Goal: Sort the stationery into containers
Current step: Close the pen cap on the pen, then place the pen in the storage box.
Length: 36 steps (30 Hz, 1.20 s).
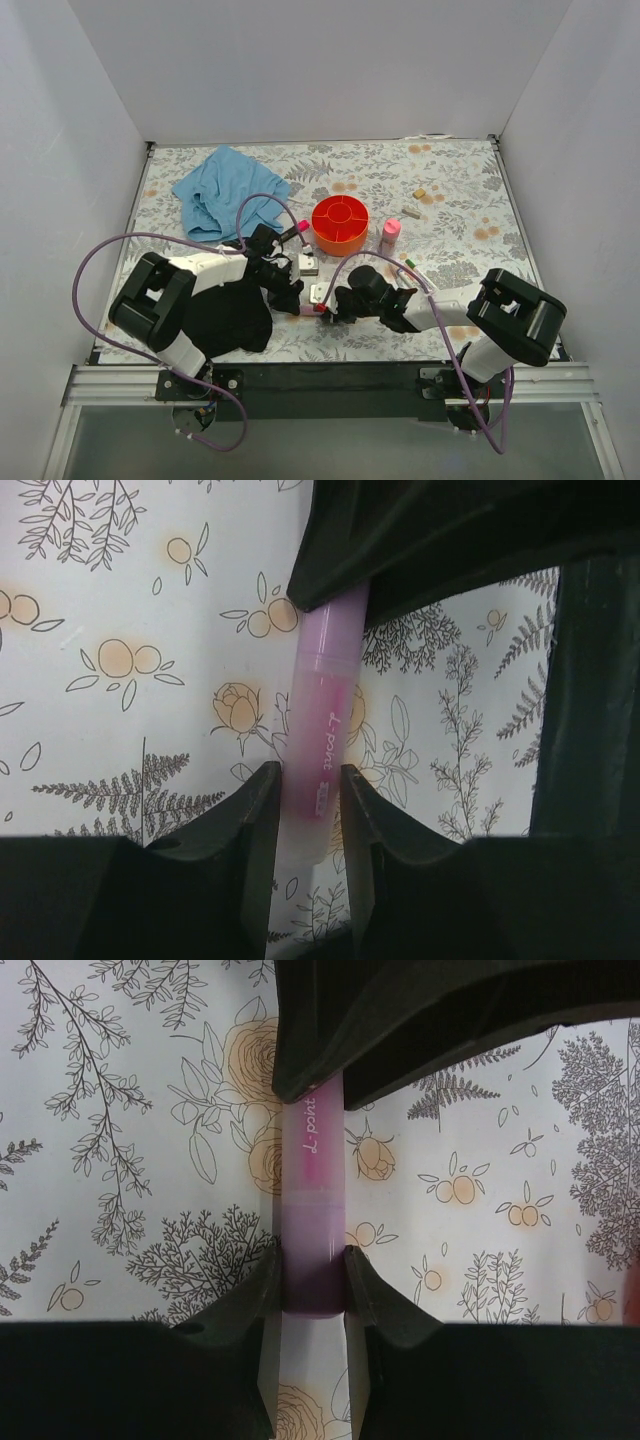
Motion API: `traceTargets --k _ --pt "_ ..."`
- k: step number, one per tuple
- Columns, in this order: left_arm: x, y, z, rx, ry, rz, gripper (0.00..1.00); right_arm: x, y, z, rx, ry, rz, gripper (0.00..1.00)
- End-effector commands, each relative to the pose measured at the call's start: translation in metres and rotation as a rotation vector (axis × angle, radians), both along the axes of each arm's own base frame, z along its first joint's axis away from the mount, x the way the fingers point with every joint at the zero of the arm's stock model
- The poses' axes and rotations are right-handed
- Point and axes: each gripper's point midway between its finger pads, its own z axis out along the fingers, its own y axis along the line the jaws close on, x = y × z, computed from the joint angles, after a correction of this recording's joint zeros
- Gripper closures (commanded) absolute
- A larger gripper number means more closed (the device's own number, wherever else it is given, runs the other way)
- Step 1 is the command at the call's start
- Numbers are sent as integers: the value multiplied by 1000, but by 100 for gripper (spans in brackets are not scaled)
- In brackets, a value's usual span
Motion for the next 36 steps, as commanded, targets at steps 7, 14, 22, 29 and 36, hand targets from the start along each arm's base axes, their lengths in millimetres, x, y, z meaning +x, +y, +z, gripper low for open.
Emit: traceTargets --k 7,14,22,29,36 --pt "-1 -60 38 -282 4 -35 100 -23 39 31 150 -91 145 99" --pt "18 -46 42 -197 -141 13 67 -26 16 24 109 -79 119 99" --pt "59 -25 148 -321 -302 207 49 -5 -4 50 64 -180 96 99" --pt "128 18 240 -320 -561 627 30 38 -10 108 -25 -490 114 99" --pt "156 46 268 -299 -593 826 28 100 -21 215 -193 -939 197 99"
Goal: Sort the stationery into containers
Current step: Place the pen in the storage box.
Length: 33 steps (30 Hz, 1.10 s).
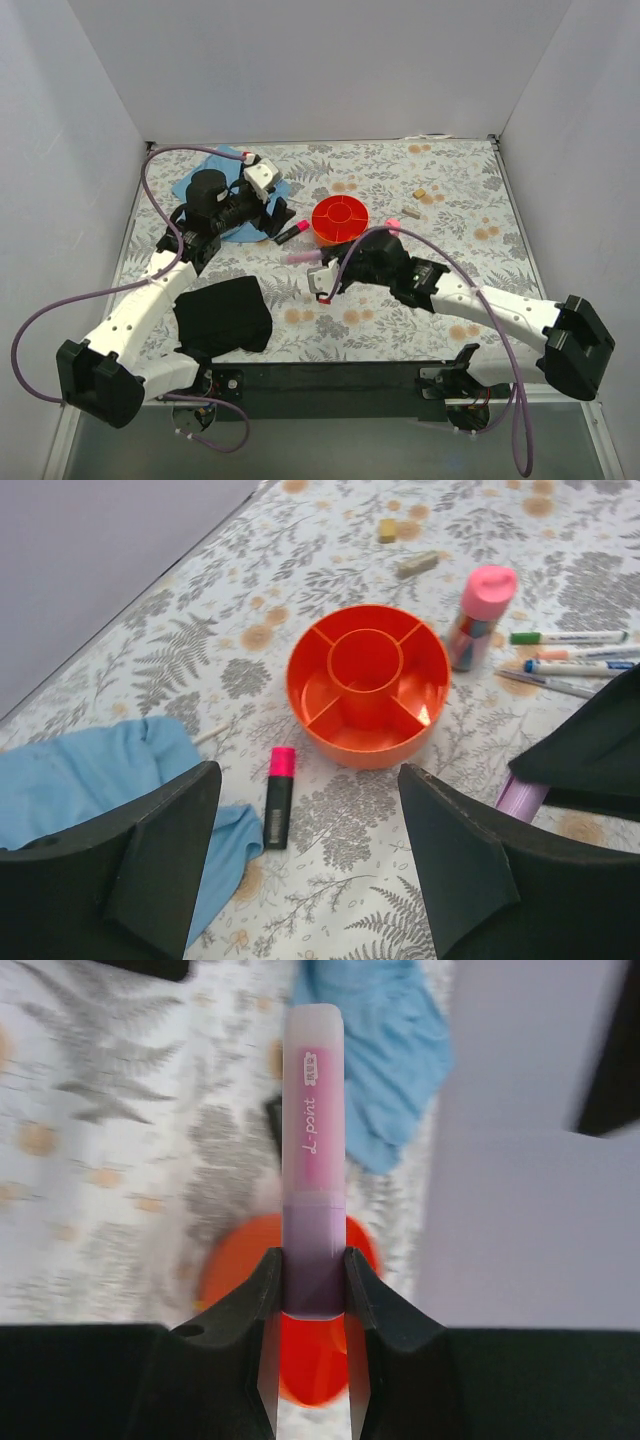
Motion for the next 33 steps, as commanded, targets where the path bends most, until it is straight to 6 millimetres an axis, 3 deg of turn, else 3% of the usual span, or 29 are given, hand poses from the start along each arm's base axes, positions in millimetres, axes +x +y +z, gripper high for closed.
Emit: traceTargets --k 1,2,3,4,5,7,9,11,12,14,21,33 --pt "22 27 11 -32 41 215 28 46 -15 74 -185 -402 64 99" --pt "23 28 12 -44 49 232 28 65 -22 99 -204 -476 39 99" --pt "23 32 16 -68 61 270 28 76 -28 107 -232 -510 30 99" --pt "23 34 17 -80 68 287 28 86 -34 101 -290 -505 44 99" --pt "21 36 18 -91 70 302 28 105 -46 125 -347 -596 47 99" --pt "13 43 22 -122 70 328 28 127 -61 118 -460 -595 41 99" --pt "2 54 31 -154 49 333 27 149 -81 137 -536 -660 37 99" --pt "-3 62 26 -155 53 357 26 169 -98 127 -637 -660 28 99" --pt "-7 69 28 -158 49 373 26 177 -103 140 -673 -706 35 99" --pt "-10 74 25 -155 51 380 26 193 -120 132 -771 -704 36 99" --pt "-16 87 24 -190 57 414 26 217 -131 129 -967 -802 160 99" --pt "-24 95 9 -197 85 432 26 233 -133 78 -1113 -746 255 99"
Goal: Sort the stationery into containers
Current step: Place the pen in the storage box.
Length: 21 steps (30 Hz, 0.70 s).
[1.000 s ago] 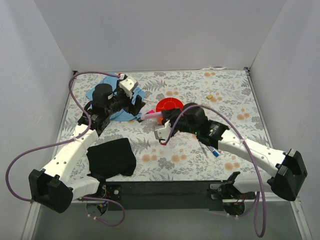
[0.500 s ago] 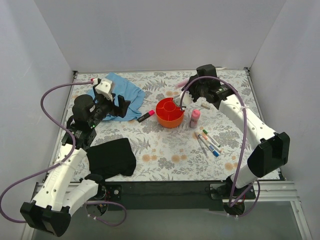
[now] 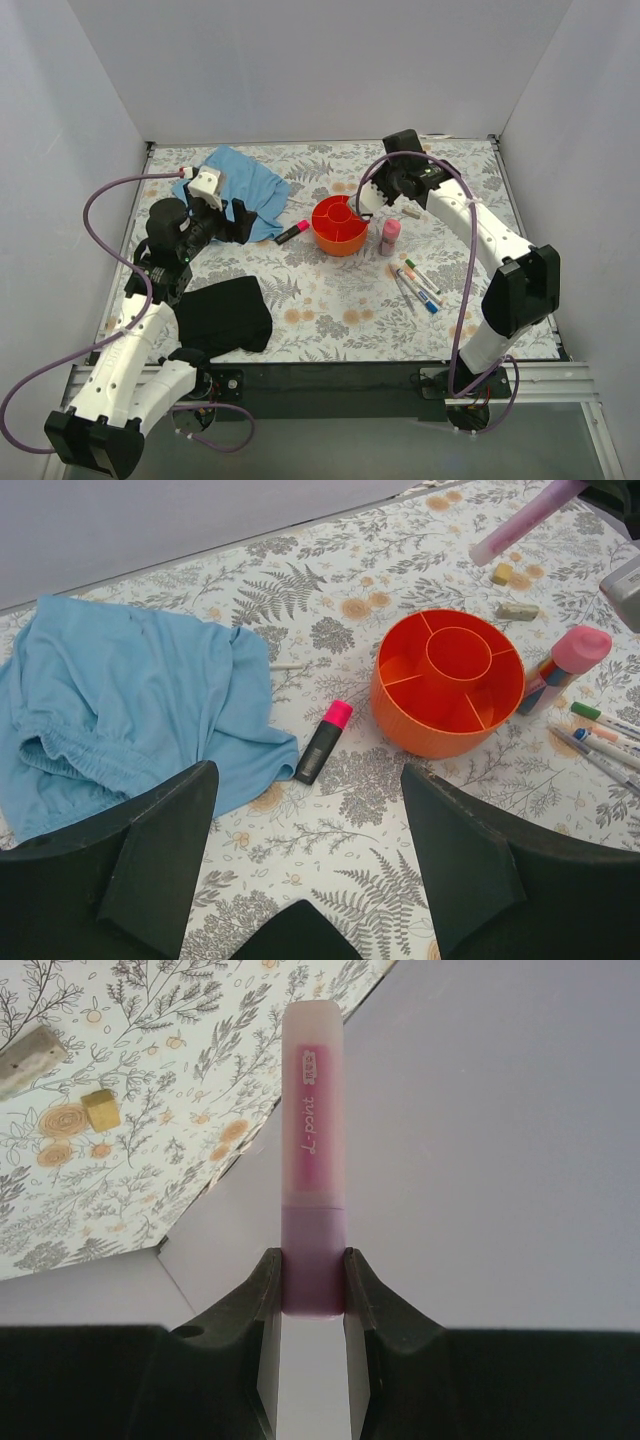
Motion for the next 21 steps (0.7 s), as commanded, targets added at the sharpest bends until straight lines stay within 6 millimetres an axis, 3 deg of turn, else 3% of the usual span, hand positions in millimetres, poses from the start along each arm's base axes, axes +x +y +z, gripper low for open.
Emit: traceTargets --k 1,13,21 --pt "-8 3 -2 -15 6 -3 26 11 16 6 -406 -143 373 99" --pt "-9 5 -16 -6 37 7 25 12 37 -31 -410 -71 392 99" --pt "-10 9 -21 -5 48 22 25 14 34 -56 -468 -29 382 99"
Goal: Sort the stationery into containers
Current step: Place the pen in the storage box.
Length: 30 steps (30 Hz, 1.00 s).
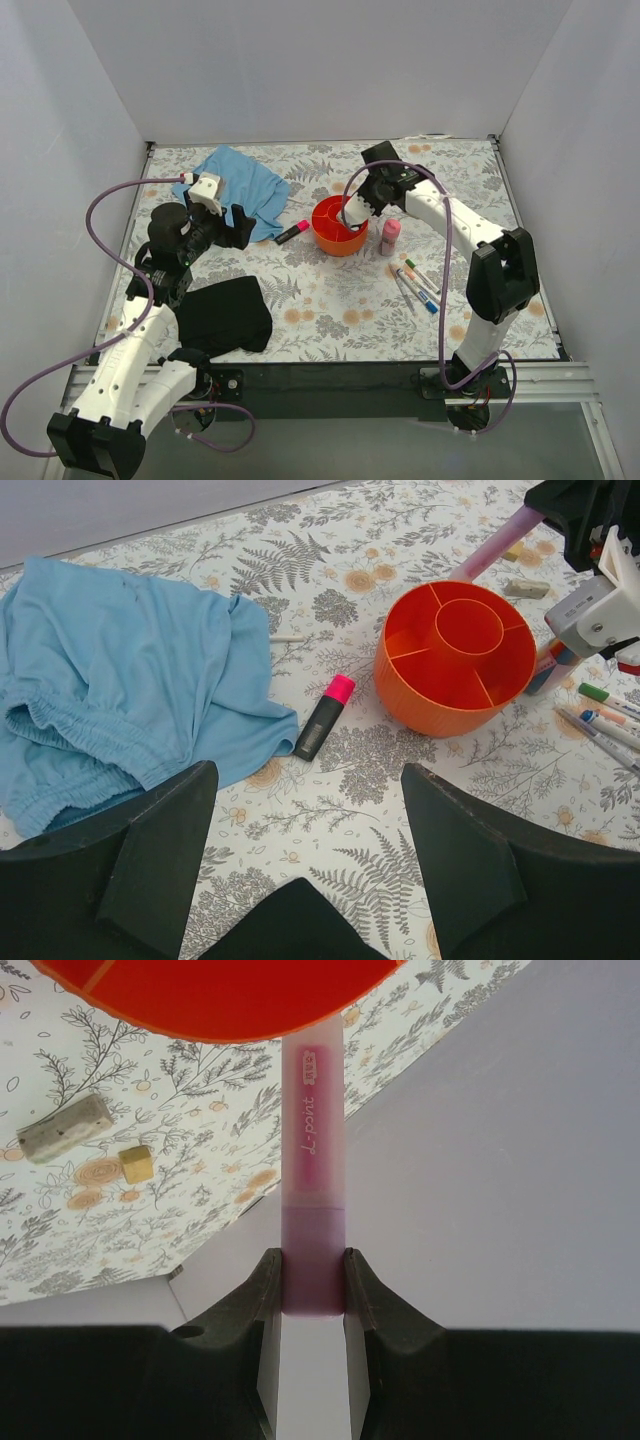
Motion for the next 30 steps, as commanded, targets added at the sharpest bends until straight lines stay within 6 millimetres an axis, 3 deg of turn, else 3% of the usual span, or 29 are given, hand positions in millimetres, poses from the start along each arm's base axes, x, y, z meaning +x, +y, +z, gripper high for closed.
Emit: traceTargets --k 1,6,11,13,15,23,30 --pt "-4 4 1 -4 -4 13 25 12 11 1 -355 -101 377 99" --pt "-3 5 -1 -2 1 14 25 18 16 7 -333 -134 346 99" --pt "-3 1 -3 -14 12 0 25 36 22 49 -245 -218 264 99" --pt "-3 1 -3 -17 11 -2 25 34 23 67 -198 -238 258 99" --pt "-3 1 -5 -15 12 -3 25 22 24 72 -164 -211 274 99" --pt "-6 4 -9 -15 11 8 25 -18 2 54 -162 -103 286 99" --pt "-8 4 -12 -20 16 5 25 -16 0 47 -180 -89 277 99"
